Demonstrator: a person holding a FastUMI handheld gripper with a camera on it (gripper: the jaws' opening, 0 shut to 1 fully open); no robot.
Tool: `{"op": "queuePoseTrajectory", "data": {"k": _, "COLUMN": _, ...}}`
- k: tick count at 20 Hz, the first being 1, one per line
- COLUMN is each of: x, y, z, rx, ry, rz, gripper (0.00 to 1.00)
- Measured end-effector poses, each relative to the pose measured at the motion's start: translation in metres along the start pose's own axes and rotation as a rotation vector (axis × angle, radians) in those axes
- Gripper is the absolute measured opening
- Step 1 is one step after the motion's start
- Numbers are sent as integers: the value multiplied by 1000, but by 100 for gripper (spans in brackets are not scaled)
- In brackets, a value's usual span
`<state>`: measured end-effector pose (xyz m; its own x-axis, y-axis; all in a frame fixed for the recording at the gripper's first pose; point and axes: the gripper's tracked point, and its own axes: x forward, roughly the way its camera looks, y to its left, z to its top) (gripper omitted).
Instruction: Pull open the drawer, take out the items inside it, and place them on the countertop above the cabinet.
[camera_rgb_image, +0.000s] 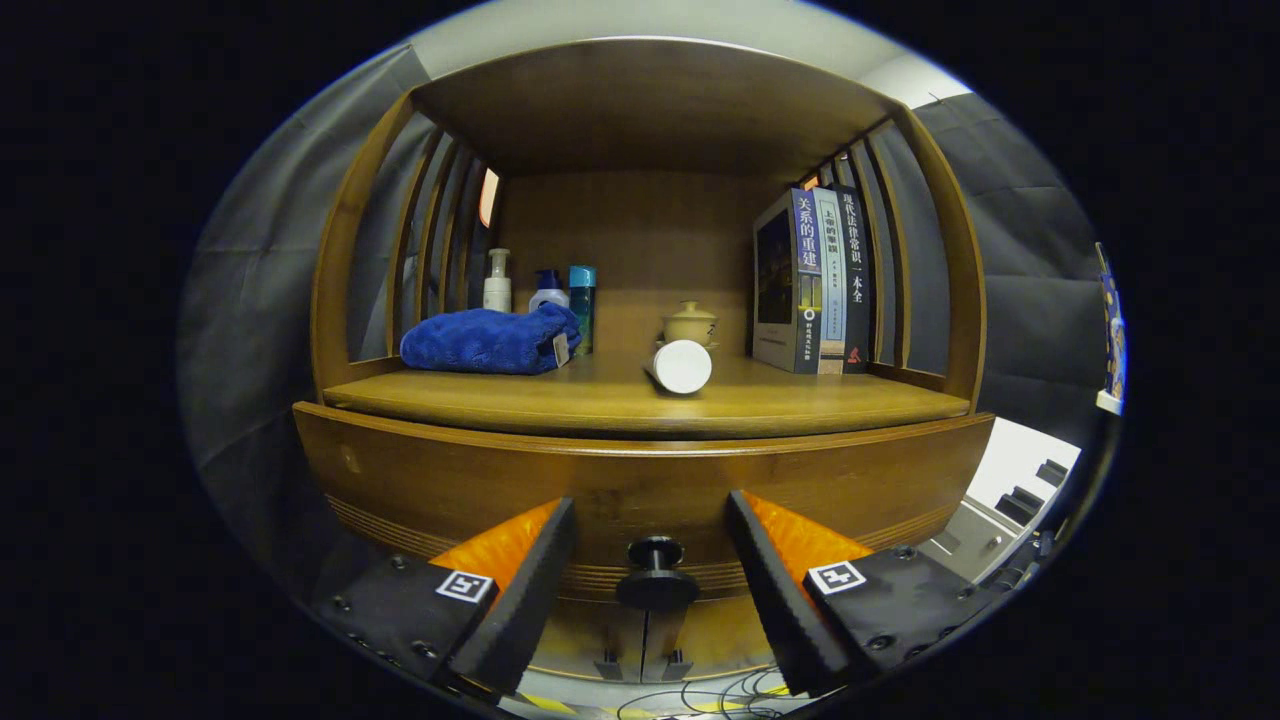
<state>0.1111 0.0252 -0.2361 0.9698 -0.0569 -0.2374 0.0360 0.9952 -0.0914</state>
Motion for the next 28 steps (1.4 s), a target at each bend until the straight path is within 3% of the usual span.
{"op": "queuePoseTrajectory", "data": {"k": 6, "x": 20, "y": 1, "z": 0, "rx": -20, "ry": -12, "rz": -6, "gripper": 99}}
{"op": "queuePoseTrajectory", "data": {"k": 12, "x": 17, "y": -2, "z": -2, "rx": -28, "ry": -6, "rz": -1, "gripper": 98}}
{"op": "queuePoseTrajectory", "data": {"k": 15, "x": -2, "y": -9, "z": 6, "rx": 27, "ry": 3, "rz": -2, "gripper": 98}}
{"op": "queuePoseTrajectory", "data": {"k": 24, "x": -94, "y": -44, "z": 117, "rx": 81, "ry": -144, "rz": 65, "gripper": 98}}
{"op": "queuePoseTrajectory", "data": {"k": 28, "x": -132, "y": -68, "z": 163, "rx": 83, "ry": -205, "rz": 55, "gripper": 98}}
